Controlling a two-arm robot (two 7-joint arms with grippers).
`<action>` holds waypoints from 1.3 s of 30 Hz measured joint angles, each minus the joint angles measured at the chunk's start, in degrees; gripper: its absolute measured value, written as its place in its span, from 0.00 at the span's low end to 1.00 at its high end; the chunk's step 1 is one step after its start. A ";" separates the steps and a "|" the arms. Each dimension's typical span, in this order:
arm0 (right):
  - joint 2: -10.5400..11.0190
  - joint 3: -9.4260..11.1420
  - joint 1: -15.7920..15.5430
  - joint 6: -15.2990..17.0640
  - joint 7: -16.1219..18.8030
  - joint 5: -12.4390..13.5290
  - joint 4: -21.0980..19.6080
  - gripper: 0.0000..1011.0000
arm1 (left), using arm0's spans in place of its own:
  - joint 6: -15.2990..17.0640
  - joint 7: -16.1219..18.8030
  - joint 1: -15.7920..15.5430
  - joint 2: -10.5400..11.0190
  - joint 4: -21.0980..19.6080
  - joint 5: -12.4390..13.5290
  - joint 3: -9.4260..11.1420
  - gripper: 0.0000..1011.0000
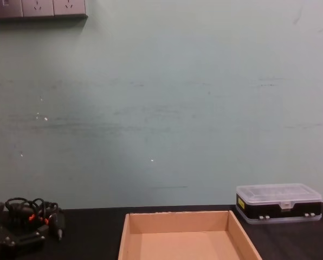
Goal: Use one hand to pick up the angle iron from the table and place it into the box.
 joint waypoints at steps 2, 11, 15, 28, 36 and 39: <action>-0.35 -0.33 0.48 0.06 0.18 -0.28 0.30 0.99 | 0.00 0.00 0.00 0.00 0.00 0.00 0.00 1.00; -2.04 -1.82 2.78 0.28 0.97 -1.67 1.73 0.99 | 0.00 0.00 0.00 0.00 0.00 0.00 0.00 1.00; -2.56 -2.23 3.42 0.34 1.21 -2.14 2.29 0.99 | 0.00 0.00 0.00 0.00 0.00 0.00 0.00 1.00; -3.91 -2.96 4.95 0.27 1.74 -3.31 3.90 0.99 | 0.00 0.00 0.00 0.00 0.00 0.00 0.00 1.00; -4.92 -3.63 6.19 0.01 2.17 -4.10 5.37 0.99 | 0.00 0.00 0.01 0.00 0.00 0.00 0.00 1.00; -5.25 -3.85 6.62 -0.01 2.25 -4.35 5.93 0.99 | 0.00 0.00 0.01 0.00 0.00 0.00 0.00 1.00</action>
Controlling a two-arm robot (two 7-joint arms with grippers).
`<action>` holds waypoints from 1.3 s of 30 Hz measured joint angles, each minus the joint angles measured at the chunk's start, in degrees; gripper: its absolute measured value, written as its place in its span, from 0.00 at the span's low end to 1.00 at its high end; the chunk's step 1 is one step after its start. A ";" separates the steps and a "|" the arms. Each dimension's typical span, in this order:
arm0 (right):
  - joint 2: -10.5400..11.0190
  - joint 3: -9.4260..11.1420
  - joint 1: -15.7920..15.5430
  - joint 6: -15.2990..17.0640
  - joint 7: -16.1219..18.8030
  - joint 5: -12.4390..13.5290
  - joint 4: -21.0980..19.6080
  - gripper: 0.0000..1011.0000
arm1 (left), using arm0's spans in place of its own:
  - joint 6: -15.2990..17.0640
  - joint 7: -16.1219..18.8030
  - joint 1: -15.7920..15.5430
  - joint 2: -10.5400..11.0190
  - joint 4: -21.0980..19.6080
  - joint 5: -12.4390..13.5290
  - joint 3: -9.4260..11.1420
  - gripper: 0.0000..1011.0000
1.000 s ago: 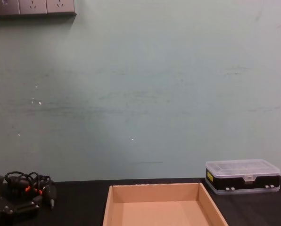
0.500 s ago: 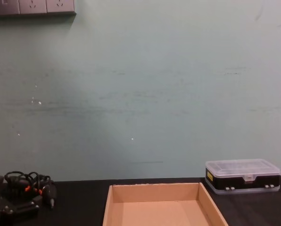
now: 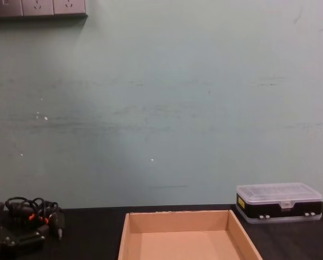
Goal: Use one hand to pick up the angle iron from the table and place it into the box.
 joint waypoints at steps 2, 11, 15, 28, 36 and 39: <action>-0.26 -0.15 0.34 0.00 0.07 -0.17 0.44 0.99 | 0.00 0.00 0.00 0.00 0.00 0.00 0.00 1.00; -0.89 -0.51 1.17 -0.16 0.46 -0.67 1.60 0.99 | 0.00 0.00 0.00 0.00 0.00 0.00 0.00 1.00; -1.17 -0.73 1.47 -0.25 0.62 -0.95 2.19 0.99 | 0.00 0.00 0.00 0.00 0.00 0.00 0.00 1.00; -1.70 -0.97 1.88 -0.74 0.83 -1.74 3.33 0.99 | 0.00 0.00 0.00 0.00 0.00 0.00 0.00 1.00; -1.79 -0.98 1.94 -1.20 1.20 -2.08 3.78 0.92 | 0.00 0.00 0.00 0.00 0.00 0.00 0.00 1.00; -1.89 -0.96 1.96 -1.45 1.31 -2.12 4.04 0.83 | 0.00 0.00 0.00 0.00 0.00 0.00 0.00 1.00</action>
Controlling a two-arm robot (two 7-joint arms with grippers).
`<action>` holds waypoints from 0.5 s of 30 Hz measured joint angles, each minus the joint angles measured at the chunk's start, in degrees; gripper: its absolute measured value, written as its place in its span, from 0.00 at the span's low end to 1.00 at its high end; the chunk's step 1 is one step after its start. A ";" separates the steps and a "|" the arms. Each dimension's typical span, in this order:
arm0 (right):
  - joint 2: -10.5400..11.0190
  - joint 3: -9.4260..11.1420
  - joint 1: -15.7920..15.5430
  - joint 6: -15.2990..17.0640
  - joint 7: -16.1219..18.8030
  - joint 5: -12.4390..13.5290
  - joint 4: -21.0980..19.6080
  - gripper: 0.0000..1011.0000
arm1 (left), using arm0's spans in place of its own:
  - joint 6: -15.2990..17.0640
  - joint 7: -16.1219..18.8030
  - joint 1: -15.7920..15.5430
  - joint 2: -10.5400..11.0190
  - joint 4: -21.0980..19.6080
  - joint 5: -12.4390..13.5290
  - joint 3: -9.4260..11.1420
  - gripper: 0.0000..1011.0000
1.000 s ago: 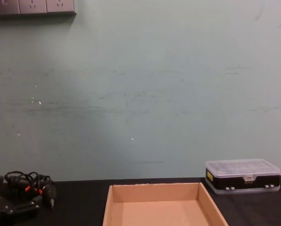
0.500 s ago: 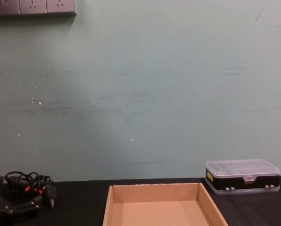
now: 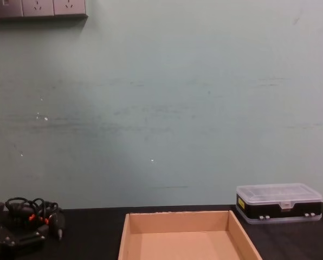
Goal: Use one hand to pick up the angle iron from the table and place it into the box.
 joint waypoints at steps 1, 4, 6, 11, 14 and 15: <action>-0.02 0.02 0.00 -0.10 0.02 0.00 0.05 0.82 | 0.00 0.00 0.00 0.00 0.00 0.00 0.00 1.00; -0.07 0.16 -0.10 -0.39 0.06 0.00 0.11 0.73 | 0.00 0.00 0.00 0.00 0.00 0.00 0.00 1.00; -0.09 0.22 -0.15 -0.52 0.07 0.00 0.11 0.69 | 0.00 0.00 0.00 0.00 0.00 0.00 0.00 1.00; -0.17 0.37 -0.28 -0.72 0.07 -0.02 0.11 0.51 | 0.00 0.00 0.00 0.00 0.00 0.00 0.00 1.00; -0.21 0.37 -0.28 -0.78 0.10 -0.08 0.20 0.45 | 0.00 0.00 0.00 0.00 0.00 0.00 0.00 1.00; -0.22 0.37 -0.28 -0.82 0.13 -0.12 0.22 0.45 | 0.00 0.00 0.00 0.00 0.00 0.00 0.00 1.00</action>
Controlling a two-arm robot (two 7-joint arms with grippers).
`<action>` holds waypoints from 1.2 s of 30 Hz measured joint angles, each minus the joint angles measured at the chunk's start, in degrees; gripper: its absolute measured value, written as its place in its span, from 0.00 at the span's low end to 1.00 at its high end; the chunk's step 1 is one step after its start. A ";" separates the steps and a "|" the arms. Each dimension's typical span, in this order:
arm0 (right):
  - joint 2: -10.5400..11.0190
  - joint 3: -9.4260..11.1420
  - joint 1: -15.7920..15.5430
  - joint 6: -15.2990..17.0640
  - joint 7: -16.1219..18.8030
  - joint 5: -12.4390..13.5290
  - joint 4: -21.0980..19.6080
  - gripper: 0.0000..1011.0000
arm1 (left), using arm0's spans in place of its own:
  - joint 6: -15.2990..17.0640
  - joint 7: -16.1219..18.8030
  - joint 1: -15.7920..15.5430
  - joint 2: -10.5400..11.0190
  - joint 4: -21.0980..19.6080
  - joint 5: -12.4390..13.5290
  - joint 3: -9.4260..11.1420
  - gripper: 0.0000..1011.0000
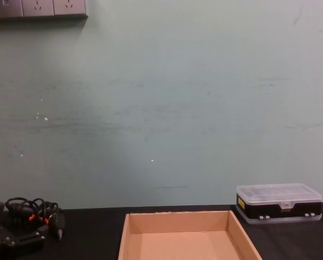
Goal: Use one hand to pick up the angle iron from the table and place it into the box.
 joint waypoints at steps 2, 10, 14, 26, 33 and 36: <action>0.00 0.05 -0.04 -0.09 0.04 0.00 0.01 0.45 | 0.00 0.00 0.00 0.00 0.00 0.00 0.00 1.00; 0.48 1.48 -0.87 -0.76 -0.18 0.34 -1.40 0.45 | 0.00 0.00 0.00 0.00 0.00 0.00 0.00 1.00; 1.04 3.62 -2.01 -1.40 -1.35 1.13 -3.83 0.45 | 0.00 0.00 0.00 0.00 0.00 0.00 0.00 1.00; 0.08 8.37 -0.66 -3.01 -4.60 1.66 -7.97 0.45 | 0.00 0.00 0.00 0.00 0.00 0.00 0.00 1.00; -3.40 6.32 5.68 -2.70 -5.06 -0.53 -4.22 0.45 | 0.00 0.00 0.00 0.00 0.00 0.00 0.00 1.00; -5.37 4.60 8.92 -2.42 -4.99 -1.82 -1.46 0.45 | 0.00 0.00 0.00 0.00 0.00 0.00 0.00 1.00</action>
